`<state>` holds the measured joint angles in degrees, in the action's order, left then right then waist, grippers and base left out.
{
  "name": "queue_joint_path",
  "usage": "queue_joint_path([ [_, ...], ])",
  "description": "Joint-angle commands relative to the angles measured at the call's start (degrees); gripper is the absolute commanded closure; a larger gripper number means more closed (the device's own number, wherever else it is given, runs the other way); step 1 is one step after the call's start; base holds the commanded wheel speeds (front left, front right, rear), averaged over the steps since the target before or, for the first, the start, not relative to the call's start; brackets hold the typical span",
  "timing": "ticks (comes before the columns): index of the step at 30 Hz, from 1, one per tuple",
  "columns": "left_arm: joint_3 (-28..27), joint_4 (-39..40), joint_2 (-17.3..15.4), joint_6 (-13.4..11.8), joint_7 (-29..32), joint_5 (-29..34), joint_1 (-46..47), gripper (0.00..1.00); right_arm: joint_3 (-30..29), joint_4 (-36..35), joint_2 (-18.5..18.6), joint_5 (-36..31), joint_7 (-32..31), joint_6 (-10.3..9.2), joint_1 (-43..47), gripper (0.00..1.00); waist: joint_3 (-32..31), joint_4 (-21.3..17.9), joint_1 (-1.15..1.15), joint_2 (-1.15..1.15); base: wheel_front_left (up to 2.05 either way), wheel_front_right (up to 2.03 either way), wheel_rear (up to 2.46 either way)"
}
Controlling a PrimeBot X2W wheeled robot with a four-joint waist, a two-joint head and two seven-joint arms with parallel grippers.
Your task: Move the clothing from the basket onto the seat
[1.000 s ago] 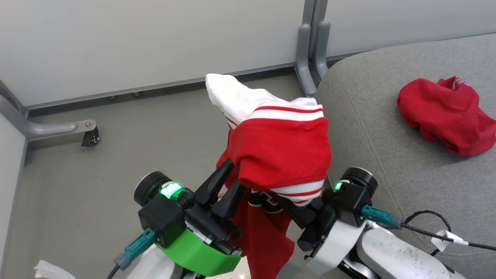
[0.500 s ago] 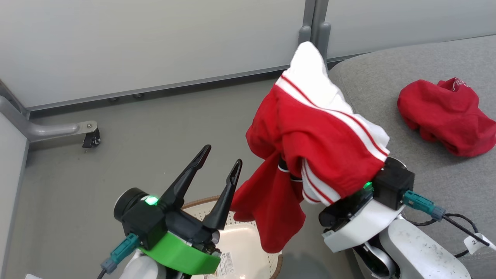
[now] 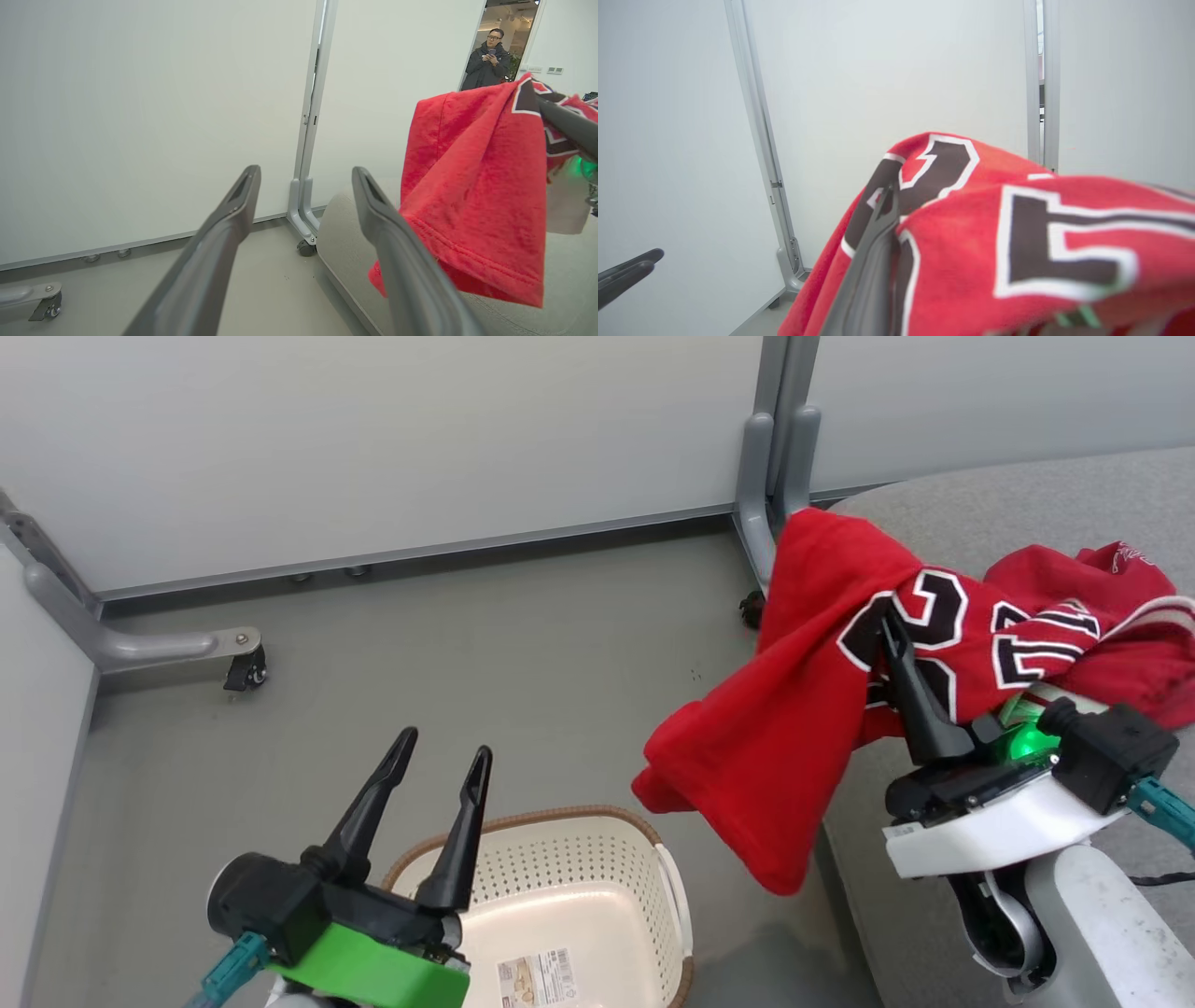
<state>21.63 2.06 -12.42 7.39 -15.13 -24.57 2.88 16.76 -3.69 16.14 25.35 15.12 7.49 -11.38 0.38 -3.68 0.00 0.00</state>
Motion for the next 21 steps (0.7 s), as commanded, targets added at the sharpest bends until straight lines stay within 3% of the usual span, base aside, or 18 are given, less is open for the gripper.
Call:
queue_joint_path([
  [1, -1.1, -0.1, 0.2, 0.1, 0.0, 0.1, -1.4, 0.0, -1.5, -0.7, -0.4, -0.9, 0.0, 0.0, 1.0, 1.0, -0.1, 0.6, 0.0, 0.0, 0.0, 0.0, 0.0],
  [14, -11.0, -7.4, 3.9, 0.1, 0.0, 2.7, -6.9, 0.0, -10.9, -3.4, -3.0, -5.1, 0.0, 0.0, 5.7, 1.0, -0.6, 3.3, 0.0, 0.0, 0.0, 0.0, 0.0],
  [21, -13.8, -11.6, 5.7, 0.1, 0.0, 4.8, -8.3, 0.0, -12.6, -3.0, -3.9, -6.8, 0.0, 0.0, 7.5, 1.0, -1.1, 4.1, 0.0, 0.0, 0.0, 0.0, 0.0],
])
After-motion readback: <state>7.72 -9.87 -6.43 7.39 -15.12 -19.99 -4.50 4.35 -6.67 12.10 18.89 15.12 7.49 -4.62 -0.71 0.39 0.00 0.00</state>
